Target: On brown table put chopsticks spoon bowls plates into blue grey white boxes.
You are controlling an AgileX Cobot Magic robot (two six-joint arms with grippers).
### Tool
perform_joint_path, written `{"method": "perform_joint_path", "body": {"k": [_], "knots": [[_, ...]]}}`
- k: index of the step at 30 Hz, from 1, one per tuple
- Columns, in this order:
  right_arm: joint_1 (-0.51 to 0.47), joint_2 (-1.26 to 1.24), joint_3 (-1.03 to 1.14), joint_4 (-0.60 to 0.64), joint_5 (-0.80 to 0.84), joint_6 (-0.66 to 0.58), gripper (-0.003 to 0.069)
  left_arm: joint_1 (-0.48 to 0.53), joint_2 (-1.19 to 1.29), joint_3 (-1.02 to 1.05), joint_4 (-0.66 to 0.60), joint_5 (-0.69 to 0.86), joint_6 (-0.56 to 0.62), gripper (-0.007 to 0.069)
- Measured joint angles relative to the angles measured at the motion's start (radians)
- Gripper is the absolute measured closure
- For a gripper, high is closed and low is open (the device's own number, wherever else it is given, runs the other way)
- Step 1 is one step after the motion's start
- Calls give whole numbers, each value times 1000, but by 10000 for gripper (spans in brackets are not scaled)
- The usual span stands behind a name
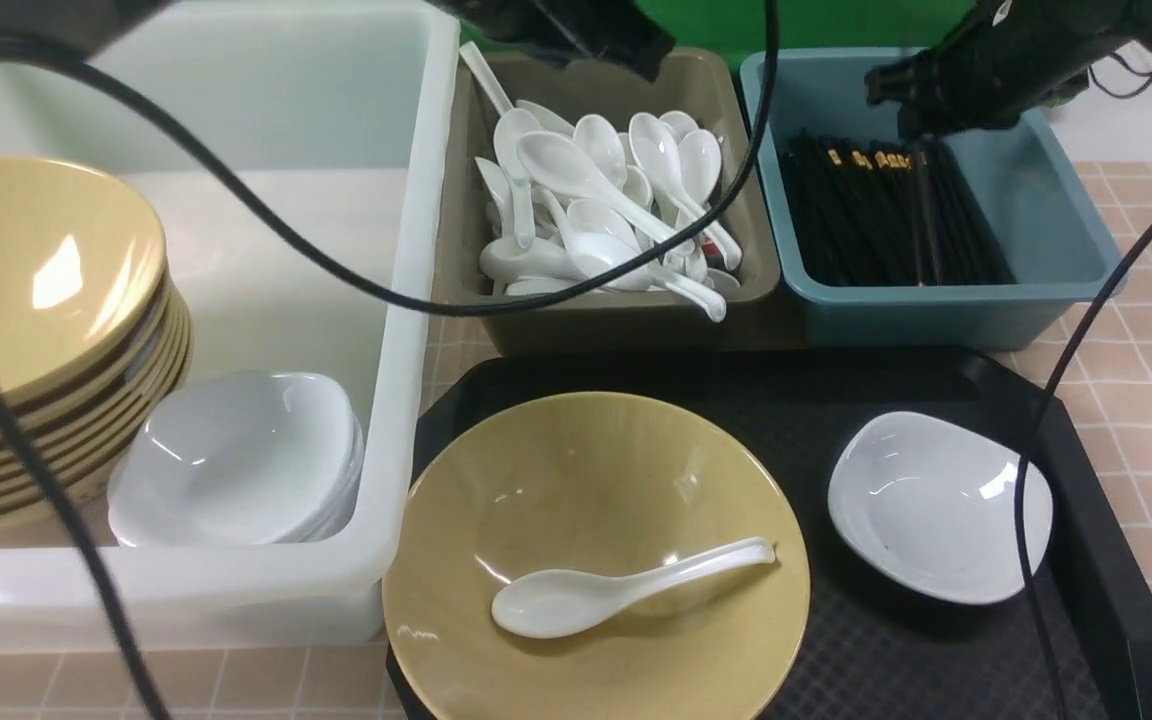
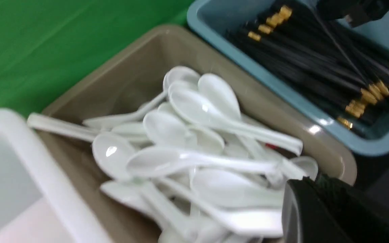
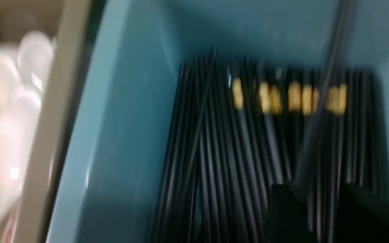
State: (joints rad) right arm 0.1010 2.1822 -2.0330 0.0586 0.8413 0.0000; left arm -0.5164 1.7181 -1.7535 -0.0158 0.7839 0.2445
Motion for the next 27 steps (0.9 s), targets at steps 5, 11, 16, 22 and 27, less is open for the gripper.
{"method": "perform_joint_path", "body": {"k": [5, 11, 16, 22, 27], "knots": [[27, -41, -120, 34, 295, -199, 153, 53, -131, 155, 16, 41, -4, 622], [142, -179, -100, 65, 392, -364, 116, 175, -347, 485, -39, 50, -5, 622], [297, -324, 80, 77, 396, -511, 115, 232, -530, 735, -86, 51, 12, 622], [513, -389, 366, 82, 401, -742, 115, 233, -678, 916, -122, 40, 128, 622], [601, -344, 480, 82, 398, -887, 115, 233, -700, 933, -207, -17, 203, 622]]}}
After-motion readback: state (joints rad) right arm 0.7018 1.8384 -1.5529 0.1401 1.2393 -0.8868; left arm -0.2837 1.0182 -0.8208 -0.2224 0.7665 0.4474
